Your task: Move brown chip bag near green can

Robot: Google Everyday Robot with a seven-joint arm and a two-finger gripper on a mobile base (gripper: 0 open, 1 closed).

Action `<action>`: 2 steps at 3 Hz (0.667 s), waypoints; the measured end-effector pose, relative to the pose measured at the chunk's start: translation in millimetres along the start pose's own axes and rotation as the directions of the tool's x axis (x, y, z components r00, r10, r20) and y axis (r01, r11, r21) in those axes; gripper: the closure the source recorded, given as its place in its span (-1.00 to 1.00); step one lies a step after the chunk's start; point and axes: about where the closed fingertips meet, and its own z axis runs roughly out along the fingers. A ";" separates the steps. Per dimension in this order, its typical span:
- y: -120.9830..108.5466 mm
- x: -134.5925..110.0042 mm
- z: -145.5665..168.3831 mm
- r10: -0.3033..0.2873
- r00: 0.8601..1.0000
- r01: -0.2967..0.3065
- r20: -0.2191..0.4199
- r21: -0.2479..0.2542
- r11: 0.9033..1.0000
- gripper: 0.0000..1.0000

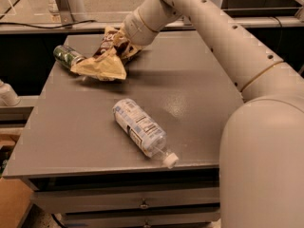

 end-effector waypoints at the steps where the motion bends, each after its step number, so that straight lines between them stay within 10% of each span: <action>1: -0.3 -2.7 5.8 -0.001 1.000 0.001 0.011 0.004 1.000 -0.74; 2: -2.0 -4.7 11.2 -0.003 1.000 0.003 0.021 0.008 1.000 -1.00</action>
Offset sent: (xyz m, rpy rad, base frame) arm -0.0022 0.0122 -0.0038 0.0227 0.0060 0.0187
